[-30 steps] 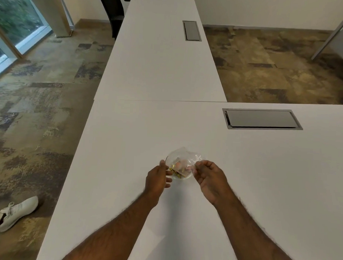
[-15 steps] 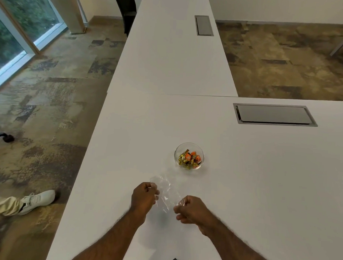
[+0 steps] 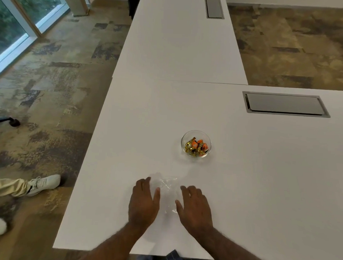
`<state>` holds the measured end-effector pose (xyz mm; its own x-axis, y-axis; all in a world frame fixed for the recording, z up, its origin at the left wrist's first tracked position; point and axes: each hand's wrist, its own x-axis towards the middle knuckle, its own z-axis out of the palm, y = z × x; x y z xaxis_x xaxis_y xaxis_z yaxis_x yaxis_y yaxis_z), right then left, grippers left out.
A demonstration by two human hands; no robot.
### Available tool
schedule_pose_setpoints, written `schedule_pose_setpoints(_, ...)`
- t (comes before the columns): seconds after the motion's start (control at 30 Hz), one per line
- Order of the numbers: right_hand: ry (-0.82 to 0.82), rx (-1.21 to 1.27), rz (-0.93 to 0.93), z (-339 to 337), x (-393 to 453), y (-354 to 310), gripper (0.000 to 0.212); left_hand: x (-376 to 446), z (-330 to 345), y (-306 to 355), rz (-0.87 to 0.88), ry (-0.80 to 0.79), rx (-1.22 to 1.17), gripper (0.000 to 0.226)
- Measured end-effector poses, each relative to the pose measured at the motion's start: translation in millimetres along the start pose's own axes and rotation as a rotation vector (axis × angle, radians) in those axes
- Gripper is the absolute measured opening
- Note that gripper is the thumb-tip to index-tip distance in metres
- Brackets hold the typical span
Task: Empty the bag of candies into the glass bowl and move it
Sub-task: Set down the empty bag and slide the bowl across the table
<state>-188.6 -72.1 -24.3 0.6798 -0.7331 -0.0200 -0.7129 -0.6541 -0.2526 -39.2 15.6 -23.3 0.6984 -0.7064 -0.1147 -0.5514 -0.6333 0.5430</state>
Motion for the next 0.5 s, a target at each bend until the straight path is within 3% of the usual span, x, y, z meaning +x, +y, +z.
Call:
schedule_pose_setpoints(0.07,-0.01,-0.048,-0.16,3.7,1.3,-1.2,0.061,-10.4,3.6,-8.1,0.231,-0.015,0.177,0.056)
schedule_pose_setpoints(0.17,-0.058,-0.079,-0.334,9.5,2.7,1.3,0.064,-16.2,10.4,-15.0,0.387,-0.202,0.354,0.063)
schedule_pose_setpoints(0.33,-0.305,-0.106,-0.293,18.9,4.7,5.8,0.069,-13.8,18.2,-23.2,0.414,-0.393,0.499,0.07)
schedule_pose_setpoints(0.5,-0.329,-0.069,-0.239,24.1,2.2,19.0,0.077,-5.4,18.3,-34.3,0.43,-0.465,0.561,0.077)
